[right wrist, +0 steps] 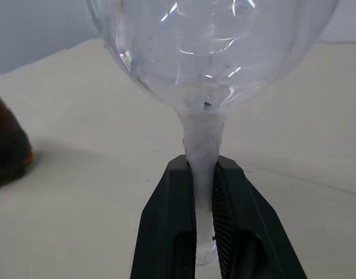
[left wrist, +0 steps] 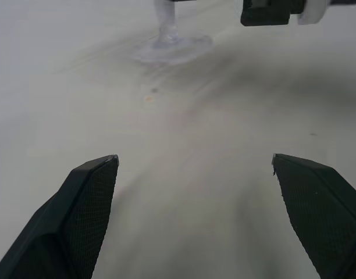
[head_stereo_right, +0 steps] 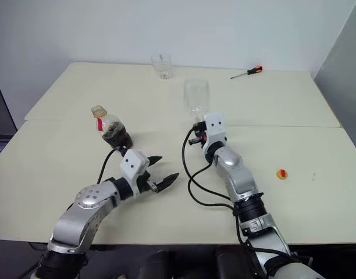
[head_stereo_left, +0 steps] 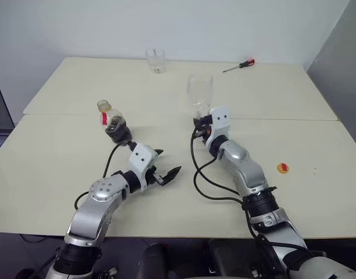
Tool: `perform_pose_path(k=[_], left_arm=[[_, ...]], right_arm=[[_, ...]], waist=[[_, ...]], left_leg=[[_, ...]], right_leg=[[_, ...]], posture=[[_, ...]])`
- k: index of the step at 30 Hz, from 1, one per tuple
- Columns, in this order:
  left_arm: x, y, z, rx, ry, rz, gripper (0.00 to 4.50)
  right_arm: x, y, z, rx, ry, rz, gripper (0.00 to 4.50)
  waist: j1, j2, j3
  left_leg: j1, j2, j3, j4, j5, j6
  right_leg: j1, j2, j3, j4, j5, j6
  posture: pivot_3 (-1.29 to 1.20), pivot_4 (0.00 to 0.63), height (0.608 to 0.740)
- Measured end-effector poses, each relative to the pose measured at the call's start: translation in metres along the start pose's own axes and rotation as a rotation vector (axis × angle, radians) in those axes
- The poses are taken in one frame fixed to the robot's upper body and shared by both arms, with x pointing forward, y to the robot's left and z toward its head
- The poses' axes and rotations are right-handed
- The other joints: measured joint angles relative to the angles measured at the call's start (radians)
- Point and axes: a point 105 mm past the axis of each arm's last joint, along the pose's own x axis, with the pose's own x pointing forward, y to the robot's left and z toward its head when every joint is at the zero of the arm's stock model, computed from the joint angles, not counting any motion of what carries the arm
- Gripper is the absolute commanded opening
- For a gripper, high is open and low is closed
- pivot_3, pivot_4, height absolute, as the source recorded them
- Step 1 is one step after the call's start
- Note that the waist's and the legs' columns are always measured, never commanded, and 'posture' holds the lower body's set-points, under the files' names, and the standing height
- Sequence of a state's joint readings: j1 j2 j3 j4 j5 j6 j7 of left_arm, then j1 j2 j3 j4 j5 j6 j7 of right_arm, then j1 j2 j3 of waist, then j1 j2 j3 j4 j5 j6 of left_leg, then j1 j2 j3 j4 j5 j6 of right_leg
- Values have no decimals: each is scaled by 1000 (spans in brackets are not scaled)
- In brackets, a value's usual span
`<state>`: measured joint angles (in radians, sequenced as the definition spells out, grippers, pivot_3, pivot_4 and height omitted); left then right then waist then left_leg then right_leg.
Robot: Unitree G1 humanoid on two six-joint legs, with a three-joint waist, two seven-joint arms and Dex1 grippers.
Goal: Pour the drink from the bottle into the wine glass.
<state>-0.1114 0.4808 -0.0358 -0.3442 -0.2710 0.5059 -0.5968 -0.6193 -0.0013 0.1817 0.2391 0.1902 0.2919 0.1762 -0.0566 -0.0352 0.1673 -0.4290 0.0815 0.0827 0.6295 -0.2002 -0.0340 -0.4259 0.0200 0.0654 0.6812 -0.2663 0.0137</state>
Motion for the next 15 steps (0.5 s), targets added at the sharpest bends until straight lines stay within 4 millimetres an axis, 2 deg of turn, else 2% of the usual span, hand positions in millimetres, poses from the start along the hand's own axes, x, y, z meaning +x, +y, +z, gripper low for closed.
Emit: perform_pose_path(k=[6, 11, 15], left_arm=[[-8, 3, -12, -34, 32, 43, 4500], [-8, 2, -6, -22, 11, 54, 4500], [-10, 0, -9, -28, 19, 55, 4500]], right_arm=[[0, 12, 0, -41, -23, 53, 127], [2, 31, -1, -50, -31, 128, 127], [-2, 46, -10, -54, -30, 188, 127]], waist=[[0, 0, 0], [0, 0, 0], [0, 0, 0]], left_leg=[[0, 0, 0, 0, 0, 0], [0, 0, 0, 0, 0, 0], [0, 0, 0, 0, 0, 0]], right_leg=[[0, 0, -1, 0, 0, 0], [0, 0, -1, 0, 0, -1], [0, 0, -1, 0, 0, -1]], posture=[[0, 150, 740], [0, 150, 740], [0, 150, 740]])
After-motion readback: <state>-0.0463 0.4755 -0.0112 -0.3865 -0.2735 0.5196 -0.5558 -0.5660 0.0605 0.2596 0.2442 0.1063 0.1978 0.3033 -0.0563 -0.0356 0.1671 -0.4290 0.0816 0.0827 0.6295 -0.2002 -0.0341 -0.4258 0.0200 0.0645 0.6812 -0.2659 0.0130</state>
